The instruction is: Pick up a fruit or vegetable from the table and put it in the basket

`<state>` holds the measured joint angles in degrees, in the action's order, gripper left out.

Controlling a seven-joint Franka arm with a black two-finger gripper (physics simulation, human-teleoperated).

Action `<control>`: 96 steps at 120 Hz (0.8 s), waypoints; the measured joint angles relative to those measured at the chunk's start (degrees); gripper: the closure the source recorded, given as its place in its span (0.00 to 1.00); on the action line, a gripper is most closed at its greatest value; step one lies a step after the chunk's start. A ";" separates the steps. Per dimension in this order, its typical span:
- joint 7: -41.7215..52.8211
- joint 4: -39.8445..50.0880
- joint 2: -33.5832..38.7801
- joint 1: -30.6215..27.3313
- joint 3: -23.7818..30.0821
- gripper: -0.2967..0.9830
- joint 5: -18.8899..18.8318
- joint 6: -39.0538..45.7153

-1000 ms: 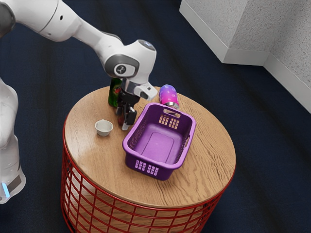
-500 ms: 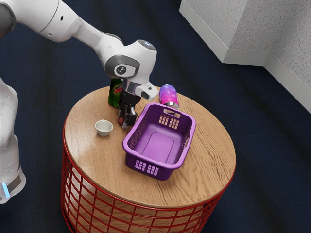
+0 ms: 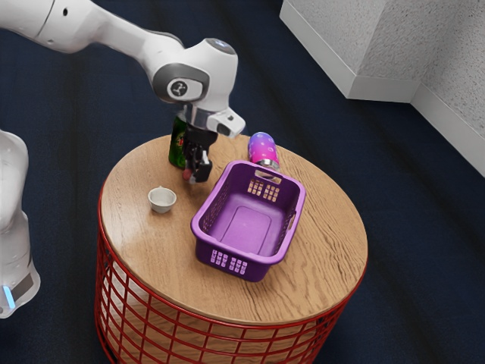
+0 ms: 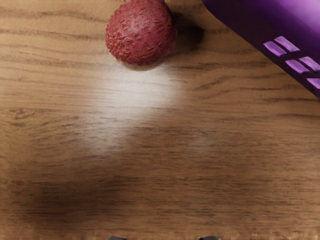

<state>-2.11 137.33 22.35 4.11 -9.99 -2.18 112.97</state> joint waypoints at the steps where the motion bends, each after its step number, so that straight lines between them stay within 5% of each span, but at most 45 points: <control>1: -0.08 -0.15 0.13 0.04 0.03 0.65 -0.02 -0.19; 41: -3.96 -24.34 -9.40 0.31 13.60 0.65 -1.87 -13.12; 56: -5.07 -29.17 -16.74 0.29 14.77 0.65 -1.93 -15.66; 85: -6.68 -32.07 -20.20 0.11 15.84 0.65 -1.87 -17.49; 96: -7.07 -32.53 -20.76 0.49 15.96 0.47 -1.81 -17.73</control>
<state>-9.17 104.81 1.60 4.60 5.97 -3.99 95.24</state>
